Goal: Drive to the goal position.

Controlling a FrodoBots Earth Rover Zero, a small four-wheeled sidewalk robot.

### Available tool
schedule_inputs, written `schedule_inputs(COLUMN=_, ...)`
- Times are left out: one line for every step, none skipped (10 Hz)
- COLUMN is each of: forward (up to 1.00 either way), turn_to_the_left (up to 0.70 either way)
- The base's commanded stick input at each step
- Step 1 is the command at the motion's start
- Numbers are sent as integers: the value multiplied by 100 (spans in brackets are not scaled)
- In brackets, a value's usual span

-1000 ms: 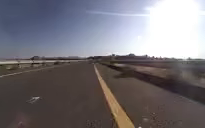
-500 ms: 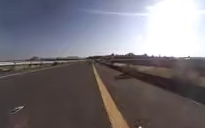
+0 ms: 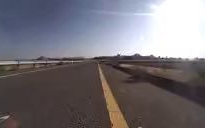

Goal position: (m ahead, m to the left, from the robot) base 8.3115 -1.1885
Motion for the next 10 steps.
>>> schedule_inputs(forward=70, turn_to_the_left=0)
schedule_inputs(forward=70, turn_to_the_left=0)
schedule_inputs(forward=70, turn_to_the_left=0)
schedule_inputs(forward=70, turn_to_the_left=0)
schedule_inputs(forward=70, turn_to_the_left=0)
schedule_inputs(forward=70, turn_to_the_left=0)
schedule_inputs(forward=70, turn_to_the_left=0)
schedule_inputs(forward=70, turn_to_the_left=0)
schedule_inputs(forward=70, turn_to_the_left=0)
schedule_inputs(forward=70, turn_to_the_left=0)
